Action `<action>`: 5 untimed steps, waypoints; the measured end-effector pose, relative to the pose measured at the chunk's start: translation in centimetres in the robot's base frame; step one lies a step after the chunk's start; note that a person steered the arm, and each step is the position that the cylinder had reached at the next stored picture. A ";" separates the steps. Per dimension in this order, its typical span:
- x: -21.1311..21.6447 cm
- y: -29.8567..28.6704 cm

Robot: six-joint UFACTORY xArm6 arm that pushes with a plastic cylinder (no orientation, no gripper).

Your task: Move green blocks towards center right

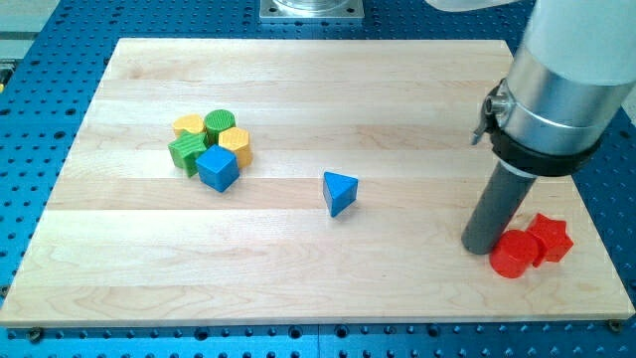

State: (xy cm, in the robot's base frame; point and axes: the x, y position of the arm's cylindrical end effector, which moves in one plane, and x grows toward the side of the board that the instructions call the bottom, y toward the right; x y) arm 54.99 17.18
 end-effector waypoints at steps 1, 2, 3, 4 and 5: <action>0.0 -3.6; 0.0 -5.0; 0.0 -5.0; -0.1 -5.0; -0.1 -5.0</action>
State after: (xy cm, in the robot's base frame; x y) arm 54.85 12.14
